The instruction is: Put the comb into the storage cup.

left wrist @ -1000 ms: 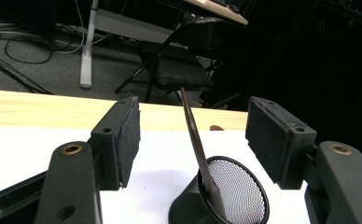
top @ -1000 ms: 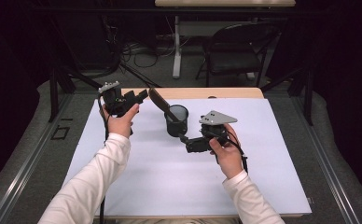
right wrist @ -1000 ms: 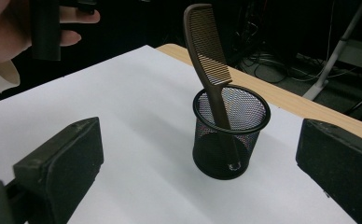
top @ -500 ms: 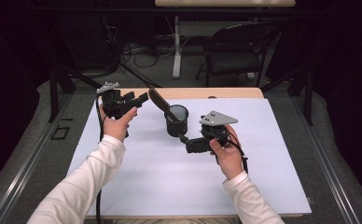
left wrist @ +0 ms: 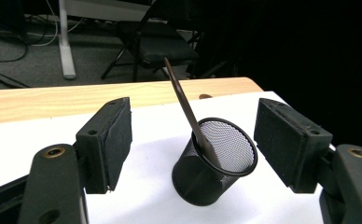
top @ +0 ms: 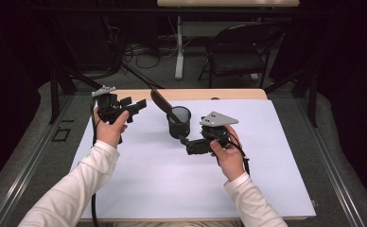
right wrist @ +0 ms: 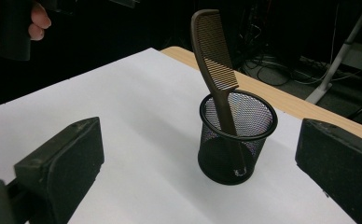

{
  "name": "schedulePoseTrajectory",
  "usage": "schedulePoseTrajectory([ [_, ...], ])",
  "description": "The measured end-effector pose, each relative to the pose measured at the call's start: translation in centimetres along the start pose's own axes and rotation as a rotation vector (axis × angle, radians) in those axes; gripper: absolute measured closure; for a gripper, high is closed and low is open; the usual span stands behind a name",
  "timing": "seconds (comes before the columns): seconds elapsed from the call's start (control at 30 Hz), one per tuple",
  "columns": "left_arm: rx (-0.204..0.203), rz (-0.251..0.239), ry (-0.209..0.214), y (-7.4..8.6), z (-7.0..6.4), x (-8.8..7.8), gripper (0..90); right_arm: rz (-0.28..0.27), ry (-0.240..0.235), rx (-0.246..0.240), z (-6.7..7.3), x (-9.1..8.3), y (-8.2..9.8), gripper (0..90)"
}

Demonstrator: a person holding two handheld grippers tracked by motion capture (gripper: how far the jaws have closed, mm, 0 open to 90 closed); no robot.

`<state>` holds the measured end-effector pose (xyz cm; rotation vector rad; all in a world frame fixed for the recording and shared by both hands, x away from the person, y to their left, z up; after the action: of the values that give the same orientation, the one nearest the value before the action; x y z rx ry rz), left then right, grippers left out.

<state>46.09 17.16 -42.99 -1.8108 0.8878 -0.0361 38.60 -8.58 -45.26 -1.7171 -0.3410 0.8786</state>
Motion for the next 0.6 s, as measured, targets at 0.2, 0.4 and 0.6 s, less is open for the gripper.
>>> schedulePoseTrajectory([
  [0.2,0.053,0.038,0.009,0.3,0.1,-0.5,19.1,0.004,-0.002,-0.005,0.0,0.1,0.1,0.9],
  [0.4,0.101,0.06,0.016,0.5,-0.2,-1.0,15.7,0.006,0.001,-0.007,0.1,-0.1,0.2,0.9],
  [0.6,0.14,0.076,0.034,1.0,-0.7,-1.3,15.2,0.005,0.004,-0.004,0.0,-0.2,0.2,1.0],
])
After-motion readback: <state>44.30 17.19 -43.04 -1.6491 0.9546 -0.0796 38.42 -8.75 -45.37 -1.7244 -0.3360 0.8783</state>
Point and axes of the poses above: each handheld gripper's, and its own axes: x roughly forward along the jaws, y roughly out of its underside, z roughly to its left, the point moved 5 cm from there along x, roughly forward along the jaws, and after that the axes turned 6 degrees about -x, right-handed, at the moved point
